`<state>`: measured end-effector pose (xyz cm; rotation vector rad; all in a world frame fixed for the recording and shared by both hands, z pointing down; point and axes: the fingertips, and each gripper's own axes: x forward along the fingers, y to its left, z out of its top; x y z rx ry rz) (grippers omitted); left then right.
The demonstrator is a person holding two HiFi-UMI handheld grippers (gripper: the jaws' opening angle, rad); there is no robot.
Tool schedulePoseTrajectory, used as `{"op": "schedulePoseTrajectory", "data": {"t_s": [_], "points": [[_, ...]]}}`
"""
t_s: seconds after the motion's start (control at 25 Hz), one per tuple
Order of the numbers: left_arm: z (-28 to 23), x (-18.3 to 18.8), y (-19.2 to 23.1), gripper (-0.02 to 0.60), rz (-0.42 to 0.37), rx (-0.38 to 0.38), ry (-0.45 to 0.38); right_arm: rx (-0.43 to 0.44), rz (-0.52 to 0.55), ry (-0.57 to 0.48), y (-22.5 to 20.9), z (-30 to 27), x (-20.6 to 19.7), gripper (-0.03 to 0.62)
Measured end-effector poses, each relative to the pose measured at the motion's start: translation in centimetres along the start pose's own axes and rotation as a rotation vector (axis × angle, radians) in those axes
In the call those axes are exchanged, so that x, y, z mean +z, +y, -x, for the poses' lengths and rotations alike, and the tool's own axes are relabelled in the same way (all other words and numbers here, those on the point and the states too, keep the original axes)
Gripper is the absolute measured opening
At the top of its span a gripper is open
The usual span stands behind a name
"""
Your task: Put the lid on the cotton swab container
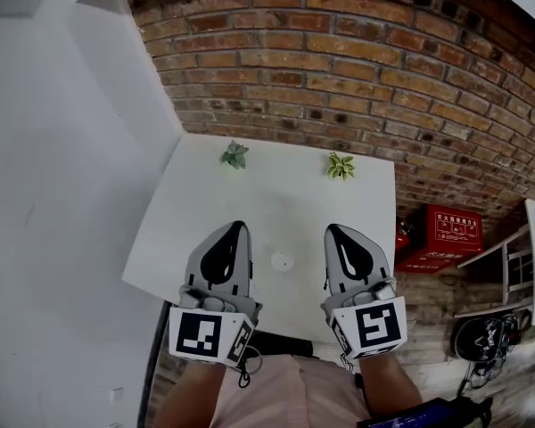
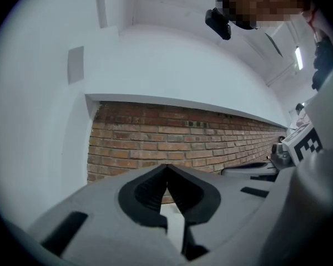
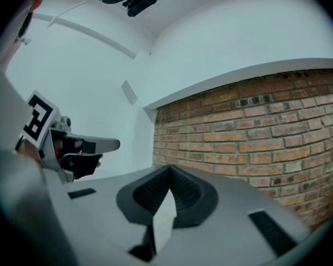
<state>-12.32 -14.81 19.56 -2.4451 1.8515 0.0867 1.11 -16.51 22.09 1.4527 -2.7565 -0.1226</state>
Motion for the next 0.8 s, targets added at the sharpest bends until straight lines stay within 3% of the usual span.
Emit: {"op": "schedulePoseTrajectory", "data": {"t_s": [0.8], "points": [[0.87,-0.88,-0.17,-0.002,0.007,-0.01,0.027,0.021,-0.006,0.0,1.09,0.1,-0.12,0.004]]}}
